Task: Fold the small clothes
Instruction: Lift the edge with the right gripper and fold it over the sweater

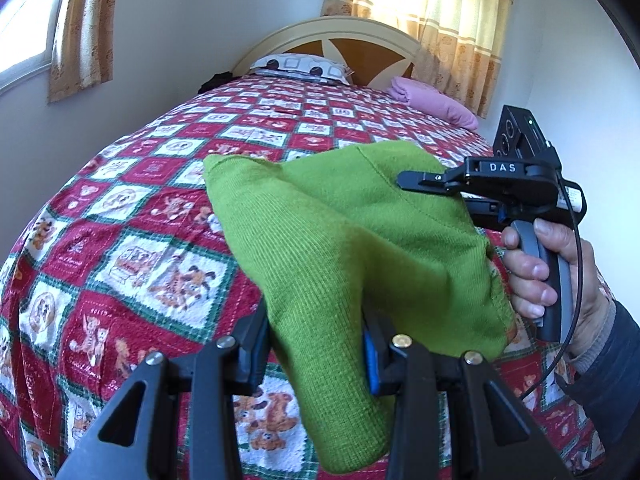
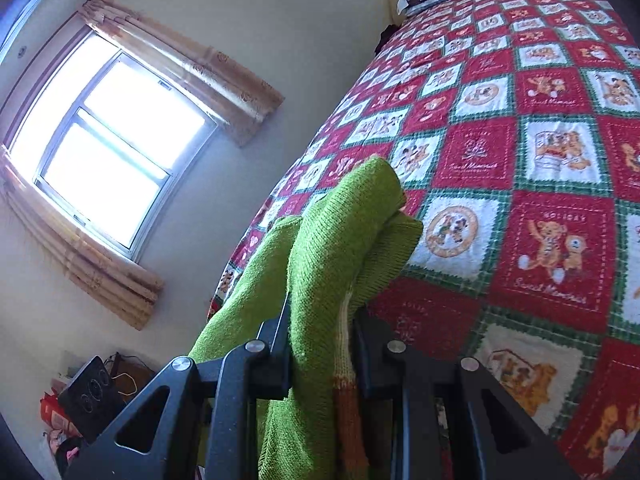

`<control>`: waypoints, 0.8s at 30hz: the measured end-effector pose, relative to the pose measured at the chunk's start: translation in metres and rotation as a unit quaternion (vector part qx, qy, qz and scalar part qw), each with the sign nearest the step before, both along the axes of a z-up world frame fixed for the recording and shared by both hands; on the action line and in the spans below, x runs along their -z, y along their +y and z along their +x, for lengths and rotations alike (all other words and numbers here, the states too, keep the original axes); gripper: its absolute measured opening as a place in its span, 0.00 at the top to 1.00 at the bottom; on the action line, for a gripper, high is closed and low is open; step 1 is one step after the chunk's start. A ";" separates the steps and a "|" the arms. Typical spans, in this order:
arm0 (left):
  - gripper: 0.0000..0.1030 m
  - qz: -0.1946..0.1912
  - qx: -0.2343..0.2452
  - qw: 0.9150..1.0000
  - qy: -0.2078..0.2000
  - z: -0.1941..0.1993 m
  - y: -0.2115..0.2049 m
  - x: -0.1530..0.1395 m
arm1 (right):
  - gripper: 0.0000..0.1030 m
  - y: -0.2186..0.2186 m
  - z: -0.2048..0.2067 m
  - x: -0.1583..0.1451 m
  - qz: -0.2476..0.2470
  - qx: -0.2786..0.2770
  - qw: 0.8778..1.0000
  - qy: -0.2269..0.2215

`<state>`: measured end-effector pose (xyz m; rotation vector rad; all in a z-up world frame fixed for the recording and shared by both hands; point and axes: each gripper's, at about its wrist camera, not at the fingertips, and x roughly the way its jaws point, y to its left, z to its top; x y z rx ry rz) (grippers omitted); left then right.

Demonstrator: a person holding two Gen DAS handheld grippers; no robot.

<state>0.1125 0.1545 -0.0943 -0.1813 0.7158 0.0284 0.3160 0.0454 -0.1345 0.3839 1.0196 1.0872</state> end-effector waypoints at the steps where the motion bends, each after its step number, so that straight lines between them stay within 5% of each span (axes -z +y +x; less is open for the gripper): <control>1: 0.62 -0.001 -0.002 1.000 0.001 -0.001 0.002 0.001 | 0.76 0.002 0.000 0.001 -0.001 -0.002 1.000 0.001; 24: 0.55 0.006 -0.014 0.999 0.034 -0.006 0.012 0.038 | 0.76 0.015 0.015 0.038 -0.027 0.006 0.999 0.033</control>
